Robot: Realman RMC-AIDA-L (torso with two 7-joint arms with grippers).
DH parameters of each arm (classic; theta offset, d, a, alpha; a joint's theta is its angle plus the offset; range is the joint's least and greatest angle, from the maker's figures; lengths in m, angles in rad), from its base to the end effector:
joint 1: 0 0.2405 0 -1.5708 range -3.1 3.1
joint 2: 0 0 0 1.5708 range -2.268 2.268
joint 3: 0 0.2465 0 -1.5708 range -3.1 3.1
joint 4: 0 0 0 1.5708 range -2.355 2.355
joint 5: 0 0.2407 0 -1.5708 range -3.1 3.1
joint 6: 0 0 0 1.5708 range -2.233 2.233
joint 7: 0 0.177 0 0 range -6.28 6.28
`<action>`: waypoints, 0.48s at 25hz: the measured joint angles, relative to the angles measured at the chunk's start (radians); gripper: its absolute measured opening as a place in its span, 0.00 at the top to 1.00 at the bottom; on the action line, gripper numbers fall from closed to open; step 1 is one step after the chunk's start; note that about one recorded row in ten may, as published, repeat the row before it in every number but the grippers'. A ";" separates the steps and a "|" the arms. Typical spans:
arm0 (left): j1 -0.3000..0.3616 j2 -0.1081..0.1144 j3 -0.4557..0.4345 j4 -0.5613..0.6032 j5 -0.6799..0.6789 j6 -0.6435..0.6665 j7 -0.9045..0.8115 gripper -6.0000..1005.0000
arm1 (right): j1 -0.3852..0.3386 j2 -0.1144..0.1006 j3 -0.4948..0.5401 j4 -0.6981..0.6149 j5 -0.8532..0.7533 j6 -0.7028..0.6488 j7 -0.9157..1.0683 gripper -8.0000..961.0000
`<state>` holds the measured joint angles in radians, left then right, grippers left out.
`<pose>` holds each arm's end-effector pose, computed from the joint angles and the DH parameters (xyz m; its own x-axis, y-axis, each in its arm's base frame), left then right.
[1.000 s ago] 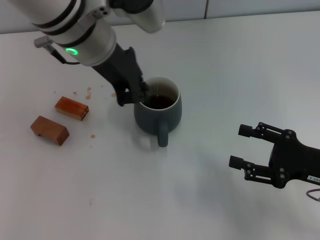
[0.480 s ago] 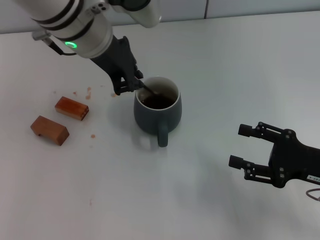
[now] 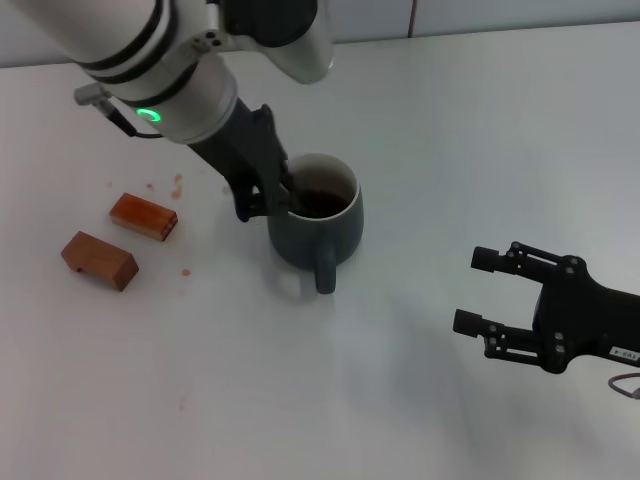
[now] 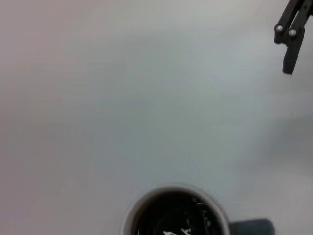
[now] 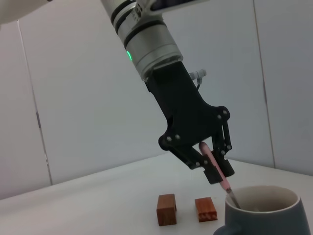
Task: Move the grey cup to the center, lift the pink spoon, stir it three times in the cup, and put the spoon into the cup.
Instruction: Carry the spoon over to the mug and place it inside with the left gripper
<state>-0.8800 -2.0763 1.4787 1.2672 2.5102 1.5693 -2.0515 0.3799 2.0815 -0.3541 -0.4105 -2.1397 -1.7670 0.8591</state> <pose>-0.0757 0.3993 -0.0557 0.9140 -0.0680 -0.3999 -0.1315 -0.9823 -0.1334 0.3082 0.2695 -0.0377 0.7397 -0.1548 -0.6549 -0.3753 -0.9026 -0.2106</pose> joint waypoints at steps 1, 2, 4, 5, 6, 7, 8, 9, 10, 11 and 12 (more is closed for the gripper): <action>0.006 0.002 -0.004 0.002 0.015 0.000 0.000 0.86 | 0.001 0.000 0.000 0.001 -0.002 0.000 0.000 0.18; 0.013 0.004 -0.013 0.003 0.041 -0.006 0.000 0.86 | 0.001 0.000 0.000 0.001 -0.002 0.000 0.000 0.18; 0.015 0.004 -0.034 -0.008 0.059 -0.036 0.001 0.86 | 0.001 0.000 0.000 0.002 -0.002 0.003 0.000 0.18; 0.015 0.004 -0.034 -0.008 0.059 -0.036 0.001 0.86 | 0.001 0.000 0.000 0.002 -0.002 0.003 0.000 0.18; 0.015 0.004 -0.034 -0.008 0.059 -0.036 0.001 0.86 | 0.002 0.000 0.000 0.003 -0.002 0.004 0.000 0.18; 0.009 0.005 -0.077 -0.036 0.052 -0.062 0.007 0.86 | 0.002 0.000 0.000 0.003 -0.002 0.004 0.000 0.18; 0.009 0.005 -0.077 -0.036 0.052 -0.062 0.007 0.86 | 0.002 0.000 0.000 0.003 -0.002 0.004 0.000 0.18; 0.000 0.005 -0.103 -0.046 0.030 -0.058 0.009 0.86 | 0.002 0.000 0.000 0.004 -0.002 0.004 0.001 0.18; -0.001 0.005 -0.116 -0.050 0.008 -0.050 0.011 0.86 | 0.002 0.000 0.000 0.003 -0.002 0.004 0.001 0.18; 0.014 0.006 -0.124 -0.029 -0.048 -0.039 0.015 0.86 | -0.001 0.000 0.000 0.002 -0.002 0.004 0.002 0.18; 0.019 0.006 -0.124 -0.024 -0.056 -0.038 0.017 0.86 | -0.001 0.000 0.000 0.002 -0.002 0.004 0.002 0.18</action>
<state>-0.8614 -2.0708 1.3548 1.2428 2.4544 1.5308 -2.0350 0.3793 2.0816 -0.3544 -0.4081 -2.1415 -1.7628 0.8613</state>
